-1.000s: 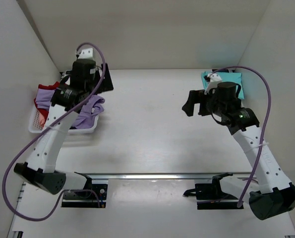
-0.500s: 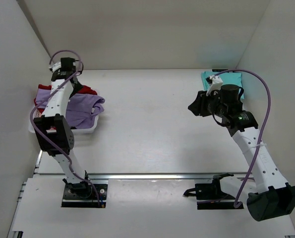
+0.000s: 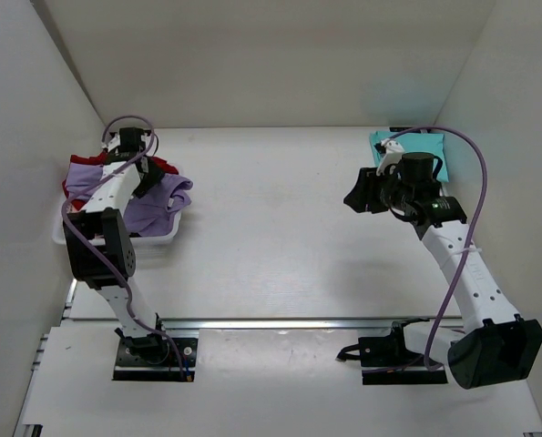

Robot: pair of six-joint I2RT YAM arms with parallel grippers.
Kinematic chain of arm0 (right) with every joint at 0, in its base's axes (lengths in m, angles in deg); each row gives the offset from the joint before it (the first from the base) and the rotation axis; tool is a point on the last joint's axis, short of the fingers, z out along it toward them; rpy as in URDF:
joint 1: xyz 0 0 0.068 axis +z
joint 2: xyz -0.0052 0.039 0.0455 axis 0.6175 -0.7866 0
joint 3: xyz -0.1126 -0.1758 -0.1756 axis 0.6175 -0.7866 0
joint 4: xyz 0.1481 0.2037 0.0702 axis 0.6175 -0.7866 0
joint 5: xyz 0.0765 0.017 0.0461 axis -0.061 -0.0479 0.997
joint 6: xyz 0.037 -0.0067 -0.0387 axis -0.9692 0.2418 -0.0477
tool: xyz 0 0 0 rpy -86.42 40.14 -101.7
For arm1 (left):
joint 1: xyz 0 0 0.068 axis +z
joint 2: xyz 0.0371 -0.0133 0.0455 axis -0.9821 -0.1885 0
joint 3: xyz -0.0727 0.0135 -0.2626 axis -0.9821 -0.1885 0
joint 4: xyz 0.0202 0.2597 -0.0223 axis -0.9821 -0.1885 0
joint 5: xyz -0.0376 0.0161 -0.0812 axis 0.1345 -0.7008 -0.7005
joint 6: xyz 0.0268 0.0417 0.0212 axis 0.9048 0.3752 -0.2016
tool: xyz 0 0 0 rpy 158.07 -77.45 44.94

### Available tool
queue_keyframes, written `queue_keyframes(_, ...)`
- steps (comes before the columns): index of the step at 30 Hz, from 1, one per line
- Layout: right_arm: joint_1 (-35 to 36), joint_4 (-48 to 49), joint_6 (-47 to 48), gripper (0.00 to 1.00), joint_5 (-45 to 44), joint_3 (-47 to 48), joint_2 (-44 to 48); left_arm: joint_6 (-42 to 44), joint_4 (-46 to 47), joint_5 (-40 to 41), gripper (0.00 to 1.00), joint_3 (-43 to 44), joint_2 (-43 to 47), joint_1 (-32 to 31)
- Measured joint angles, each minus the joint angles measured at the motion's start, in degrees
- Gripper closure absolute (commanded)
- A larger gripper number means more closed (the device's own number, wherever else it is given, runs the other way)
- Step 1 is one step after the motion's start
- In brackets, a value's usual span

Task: Fold and stack the t-shirts
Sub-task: Grab crumpled tshirt from bin with the left arm, then move the tshirt to the center of the board

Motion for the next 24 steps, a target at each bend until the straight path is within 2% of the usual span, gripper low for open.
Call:
queue_keyframes(1, 0.0, -0.1, 0.1, 0.57, 0.2, 0.0, -0.3, -0.1, 0.7, -0.8, 0.72, -0.5, -0.4, 0.1)
queue_keyframes(3, 0.0, -0.3, 0.3, 0.57, 0.4, 0.0, -0.8, -0.2, 1.9, -1.9, 1.00, -0.8, -1.3, 0.1)
queue_keyframes(11, 0.0, -0.6, 0.7, 0.60, 1.2, 0.1, -0.9, -0.8, 0.7, -1.6, 1.00, 0.4, -0.3, -0.8)
queue_keyframes(14, 0.4, -0.5, 0.4, 0.62, 1.3, 0.1, -0.9, -0.4, -1.9, 4.1, 1.00, 7.3, 2.1, -5.0)
queue_keyframes(16, 0.7, -0.3, 0.2, 0.63, 1.5, 0.1, -0.9, 1.5, 1.2, 5.7, 1.00, 12.0, 5.6, -9.6)
queue_keyframes(19, 0.8, 0.8, -0.7, 0.64, 1.7, 0.1, -0.8, 4.3, 14.5, -3.2, 1.00, 12.4, 16.8, -16.0)
queue_keyframes(24, 0.3, 1.4, -1.3, 0.67, 0.9, -0.1, 1.3, -0.4, 30.8, -21.9, 1.00, 12.5, 27.6, -16.8)
